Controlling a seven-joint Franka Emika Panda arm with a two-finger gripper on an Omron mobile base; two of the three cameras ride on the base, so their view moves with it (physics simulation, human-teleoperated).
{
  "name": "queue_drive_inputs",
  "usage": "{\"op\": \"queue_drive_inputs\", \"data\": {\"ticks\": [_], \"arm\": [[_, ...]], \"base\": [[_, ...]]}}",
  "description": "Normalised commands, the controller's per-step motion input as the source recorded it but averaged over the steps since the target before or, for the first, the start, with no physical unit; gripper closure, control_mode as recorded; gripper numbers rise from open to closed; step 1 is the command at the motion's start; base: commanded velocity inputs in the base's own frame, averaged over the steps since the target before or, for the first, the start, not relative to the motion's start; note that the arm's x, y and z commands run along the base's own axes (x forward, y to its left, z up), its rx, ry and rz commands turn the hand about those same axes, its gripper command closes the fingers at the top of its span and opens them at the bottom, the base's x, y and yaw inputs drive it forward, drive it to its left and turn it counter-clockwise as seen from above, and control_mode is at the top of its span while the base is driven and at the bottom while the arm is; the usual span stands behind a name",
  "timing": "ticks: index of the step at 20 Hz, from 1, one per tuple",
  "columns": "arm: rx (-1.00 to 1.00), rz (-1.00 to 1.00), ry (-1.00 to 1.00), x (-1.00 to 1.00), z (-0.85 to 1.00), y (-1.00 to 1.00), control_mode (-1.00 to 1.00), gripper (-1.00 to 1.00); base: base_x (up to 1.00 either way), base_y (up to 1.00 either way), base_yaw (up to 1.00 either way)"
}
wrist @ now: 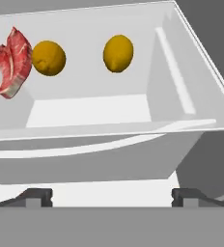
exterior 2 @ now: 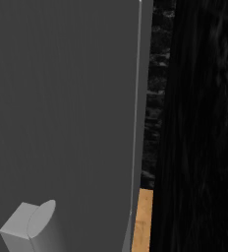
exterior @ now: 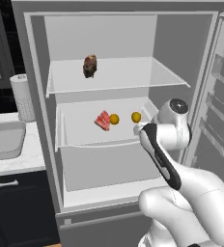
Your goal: Place one lemon and one steak in each tupperware on the nearby counter, to pack two identical lunches.
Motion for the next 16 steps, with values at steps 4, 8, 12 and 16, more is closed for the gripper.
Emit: {"op": "queue_drive_inputs", "data": {"ticks": [4,8,12,16], "arm": [[0.06,0.00,-0.04,0.59,0.01,-0.04,-1.00,-1.00],[0.09,0.00,0.01,0.52,0.10,-0.11,-1.00,-1.00],[0.02,0.00,0.11,0.63,0.21,-0.04,-1.00,-1.00],[-0.01,0.00,0.03,0.08,0.01,0.00,-1.00,-1.00]], "base": [[0.00,0.00,0.00],[0.00,0.00,0.00],[0.00,0.00,0.00],[0.00,0.00,0.00]]}}
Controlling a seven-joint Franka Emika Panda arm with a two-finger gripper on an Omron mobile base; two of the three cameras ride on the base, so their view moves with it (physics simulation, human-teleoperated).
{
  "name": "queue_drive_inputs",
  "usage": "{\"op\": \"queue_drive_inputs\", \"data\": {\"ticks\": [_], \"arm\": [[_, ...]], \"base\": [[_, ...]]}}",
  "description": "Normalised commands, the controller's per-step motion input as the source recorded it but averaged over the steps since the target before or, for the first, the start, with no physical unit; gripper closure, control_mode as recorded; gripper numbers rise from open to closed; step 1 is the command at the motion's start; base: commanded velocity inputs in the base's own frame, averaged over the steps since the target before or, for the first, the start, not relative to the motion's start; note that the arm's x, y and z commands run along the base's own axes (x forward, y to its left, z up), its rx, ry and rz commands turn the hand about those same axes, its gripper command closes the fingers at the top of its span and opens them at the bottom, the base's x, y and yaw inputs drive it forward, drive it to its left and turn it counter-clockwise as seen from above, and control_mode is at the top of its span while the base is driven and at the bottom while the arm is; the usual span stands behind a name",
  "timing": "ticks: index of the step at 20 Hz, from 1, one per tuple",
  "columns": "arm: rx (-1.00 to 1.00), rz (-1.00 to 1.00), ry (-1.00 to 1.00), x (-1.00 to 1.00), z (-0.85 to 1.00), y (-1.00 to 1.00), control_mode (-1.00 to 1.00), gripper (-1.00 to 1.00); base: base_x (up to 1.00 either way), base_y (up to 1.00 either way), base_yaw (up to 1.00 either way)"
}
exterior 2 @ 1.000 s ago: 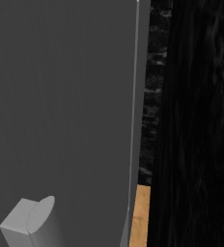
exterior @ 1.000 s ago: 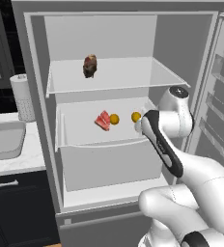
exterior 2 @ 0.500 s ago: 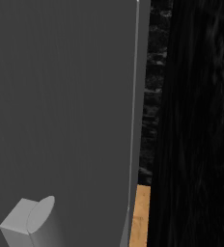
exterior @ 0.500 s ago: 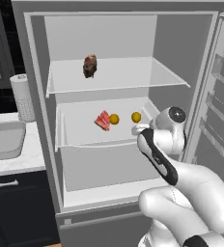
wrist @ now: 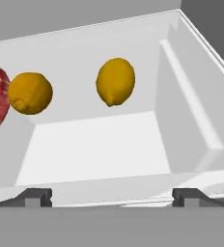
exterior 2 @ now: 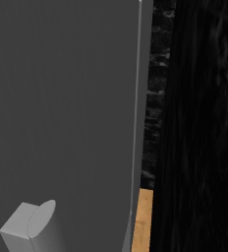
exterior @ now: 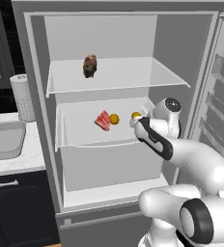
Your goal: Place one lemon and one steak in each tupperware on the nearby counter, to pack two identical lunches.
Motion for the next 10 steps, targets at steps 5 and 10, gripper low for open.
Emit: {"op": "queue_drive_inputs", "data": {"ticks": [5,10], "arm": [[-0.03,0.00,0.00,0.12,0.00,0.00,-1.00,-1.00],[-0.09,0.00,-0.09,0.08,0.01,0.00,-1.00,-1.00]], "base": [[0.00,0.00,0.00],[0.00,0.00,0.00]]}}
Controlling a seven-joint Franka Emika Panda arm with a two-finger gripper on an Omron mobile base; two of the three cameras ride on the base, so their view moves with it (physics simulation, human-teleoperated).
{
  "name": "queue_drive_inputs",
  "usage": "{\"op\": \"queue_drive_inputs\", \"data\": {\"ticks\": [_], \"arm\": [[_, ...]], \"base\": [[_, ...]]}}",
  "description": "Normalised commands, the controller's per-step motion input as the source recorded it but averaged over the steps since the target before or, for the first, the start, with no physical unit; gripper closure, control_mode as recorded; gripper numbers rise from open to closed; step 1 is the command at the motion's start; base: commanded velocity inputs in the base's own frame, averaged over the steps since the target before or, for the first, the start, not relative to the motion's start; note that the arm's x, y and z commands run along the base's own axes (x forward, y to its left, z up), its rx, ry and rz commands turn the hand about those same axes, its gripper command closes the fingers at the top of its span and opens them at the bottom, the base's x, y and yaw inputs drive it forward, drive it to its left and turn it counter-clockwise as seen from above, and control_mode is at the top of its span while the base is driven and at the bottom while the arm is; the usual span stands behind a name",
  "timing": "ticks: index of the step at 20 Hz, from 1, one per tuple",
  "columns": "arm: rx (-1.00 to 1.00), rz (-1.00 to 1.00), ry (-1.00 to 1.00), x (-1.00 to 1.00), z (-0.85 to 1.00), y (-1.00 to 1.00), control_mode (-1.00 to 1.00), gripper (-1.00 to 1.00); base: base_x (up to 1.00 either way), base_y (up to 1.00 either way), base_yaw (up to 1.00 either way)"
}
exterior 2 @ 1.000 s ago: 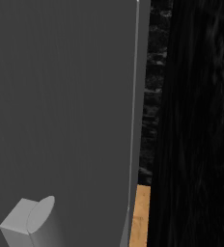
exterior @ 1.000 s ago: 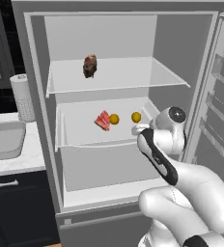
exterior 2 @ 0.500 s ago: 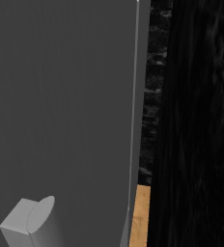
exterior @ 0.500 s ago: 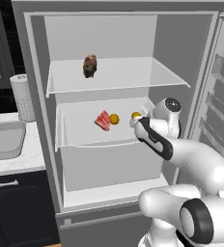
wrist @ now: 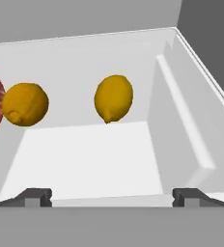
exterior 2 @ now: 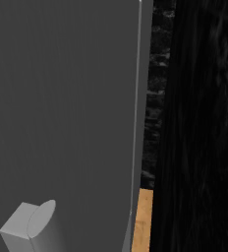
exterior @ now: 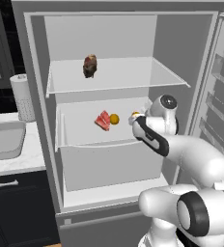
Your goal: Place one lemon and one steak in each tupperware on the nearby counter, to pack two identical lunches.
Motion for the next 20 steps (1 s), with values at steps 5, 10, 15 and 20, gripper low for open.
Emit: {"op": "queue_drive_inputs", "data": {"ticks": [5,10,15,20], "arm": [[0.02,0.00,-0.04,0.01,0.15,0.00,-1.00,-1.00],[0.05,0.00,0.00,0.19,0.07,-0.07,-1.00,-1.00],[0.01,0.00,0.03,0.43,0.03,-0.15,-1.00,-1.00],[0.00,0.00,0.02,0.31,0.00,-0.01,-1.00,-1.00]], "base": [[0.00,0.00,0.00],[0.00,0.00,0.00],[0.00,0.00,0.00],[0.00,0.00,0.00]]}}
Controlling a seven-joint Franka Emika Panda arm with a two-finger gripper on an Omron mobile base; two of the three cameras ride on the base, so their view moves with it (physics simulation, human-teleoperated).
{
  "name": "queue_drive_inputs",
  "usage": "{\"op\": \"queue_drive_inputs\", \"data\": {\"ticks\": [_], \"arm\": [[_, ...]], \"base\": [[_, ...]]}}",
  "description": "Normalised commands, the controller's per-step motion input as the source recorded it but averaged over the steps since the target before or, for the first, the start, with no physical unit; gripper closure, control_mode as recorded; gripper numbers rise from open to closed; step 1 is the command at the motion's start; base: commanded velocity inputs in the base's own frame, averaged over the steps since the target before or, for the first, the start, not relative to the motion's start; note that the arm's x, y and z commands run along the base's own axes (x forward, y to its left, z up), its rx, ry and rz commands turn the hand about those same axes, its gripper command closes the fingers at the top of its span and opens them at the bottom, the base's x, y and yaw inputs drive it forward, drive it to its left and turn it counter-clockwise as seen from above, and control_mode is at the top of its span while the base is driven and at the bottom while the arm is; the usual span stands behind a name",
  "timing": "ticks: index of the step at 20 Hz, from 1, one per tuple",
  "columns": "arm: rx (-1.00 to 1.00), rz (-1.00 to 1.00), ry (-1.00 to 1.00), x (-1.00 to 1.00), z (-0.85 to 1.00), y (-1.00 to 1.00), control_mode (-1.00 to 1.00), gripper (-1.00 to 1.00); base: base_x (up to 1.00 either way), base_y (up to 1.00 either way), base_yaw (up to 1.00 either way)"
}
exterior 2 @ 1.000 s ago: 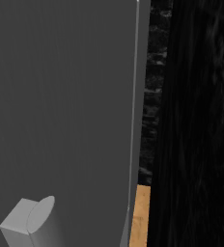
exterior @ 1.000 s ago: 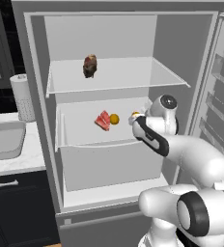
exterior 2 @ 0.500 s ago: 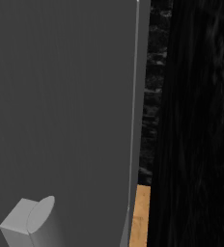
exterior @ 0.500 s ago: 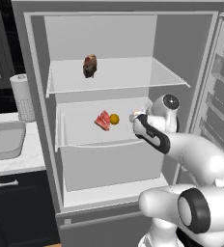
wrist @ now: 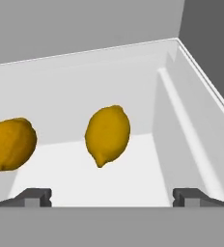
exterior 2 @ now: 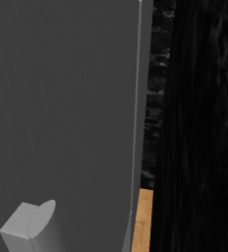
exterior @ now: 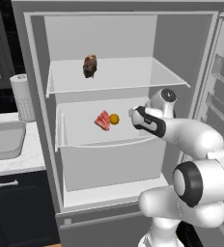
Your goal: Place one lemon and one steak in each tupperware on the nearby counter, to pack two identical lunches.
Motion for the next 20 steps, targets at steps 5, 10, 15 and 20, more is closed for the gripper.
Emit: {"op": "queue_drive_inputs", "data": {"ticks": [5,10,15,20], "arm": [[0.00,0.00,0.00,0.12,0.00,0.00,-1.00,-1.00],[0.00,0.00,0.00,0.19,0.00,0.00,-1.00,-1.00],[0.00,0.00,0.01,0.34,-0.10,0.00,-1.00,-1.00],[0.02,0.00,0.00,0.25,-0.23,0.00,-1.00,-1.00]], "base": [[0.00,0.00,0.00],[0.00,0.00,0.00],[0.00,0.00,0.00],[0.00,0.00,0.00]]}}
